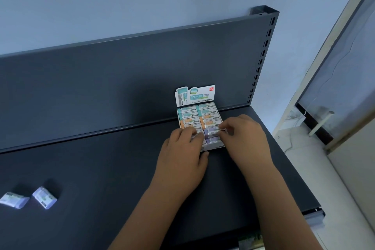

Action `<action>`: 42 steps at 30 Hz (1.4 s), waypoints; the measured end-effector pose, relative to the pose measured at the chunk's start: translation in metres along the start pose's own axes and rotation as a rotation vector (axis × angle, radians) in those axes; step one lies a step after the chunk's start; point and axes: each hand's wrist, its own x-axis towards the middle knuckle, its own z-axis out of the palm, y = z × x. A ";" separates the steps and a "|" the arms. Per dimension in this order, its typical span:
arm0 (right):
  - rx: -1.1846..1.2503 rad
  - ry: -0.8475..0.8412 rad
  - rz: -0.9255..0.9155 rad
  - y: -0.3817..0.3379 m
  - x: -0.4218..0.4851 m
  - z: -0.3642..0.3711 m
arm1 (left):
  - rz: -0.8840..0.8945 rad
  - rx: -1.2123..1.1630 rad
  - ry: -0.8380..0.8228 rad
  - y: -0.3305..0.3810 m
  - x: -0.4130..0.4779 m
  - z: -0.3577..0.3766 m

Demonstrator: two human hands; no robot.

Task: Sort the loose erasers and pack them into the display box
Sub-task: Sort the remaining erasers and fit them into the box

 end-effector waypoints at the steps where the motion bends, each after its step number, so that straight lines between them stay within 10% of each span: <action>1: 0.005 0.001 0.010 0.000 0.000 0.000 | 0.001 -0.005 0.000 -0.001 0.000 0.000; 16: 0.031 -0.029 -0.056 -0.013 -0.018 -0.003 | -0.159 -0.412 0.081 -0.017 -0.011 -0.013; 24: 0.174 -0.107 -0.174 -0.060 -0.033 0.019 | -0.343 -0.180 0.105 -0.072 -0.035 -0.040; 42: 0.067 -0.346 -0.316 -0.297 -0.142 0.182 | -0.409 -0.242 0.123 -0.322 -0.198 -0.124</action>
